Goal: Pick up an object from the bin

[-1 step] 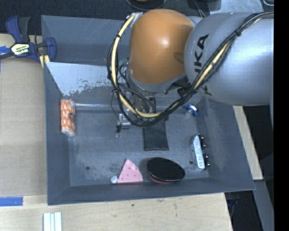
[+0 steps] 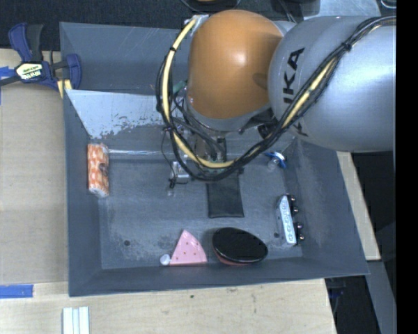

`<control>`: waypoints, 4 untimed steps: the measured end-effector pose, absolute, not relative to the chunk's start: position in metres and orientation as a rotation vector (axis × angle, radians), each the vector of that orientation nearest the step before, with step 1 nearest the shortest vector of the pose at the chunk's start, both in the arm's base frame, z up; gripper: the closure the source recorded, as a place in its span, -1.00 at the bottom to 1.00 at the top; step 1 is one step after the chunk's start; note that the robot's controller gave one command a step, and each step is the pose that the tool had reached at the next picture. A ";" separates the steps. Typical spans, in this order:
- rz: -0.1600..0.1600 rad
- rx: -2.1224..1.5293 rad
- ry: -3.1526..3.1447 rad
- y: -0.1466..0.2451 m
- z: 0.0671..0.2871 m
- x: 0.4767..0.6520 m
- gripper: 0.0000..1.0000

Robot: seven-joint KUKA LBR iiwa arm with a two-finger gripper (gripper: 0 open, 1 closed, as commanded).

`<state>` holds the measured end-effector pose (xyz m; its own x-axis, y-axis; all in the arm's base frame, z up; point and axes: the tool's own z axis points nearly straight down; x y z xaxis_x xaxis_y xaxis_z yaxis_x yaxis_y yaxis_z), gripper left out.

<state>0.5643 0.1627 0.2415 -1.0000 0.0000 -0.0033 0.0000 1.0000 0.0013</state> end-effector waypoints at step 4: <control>0.004 -0.381 3.107 0.085 0.139 0.626 -1.00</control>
Offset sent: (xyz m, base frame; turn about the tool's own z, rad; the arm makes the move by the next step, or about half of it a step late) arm 0.0406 -0.0360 -0.0976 -0.0943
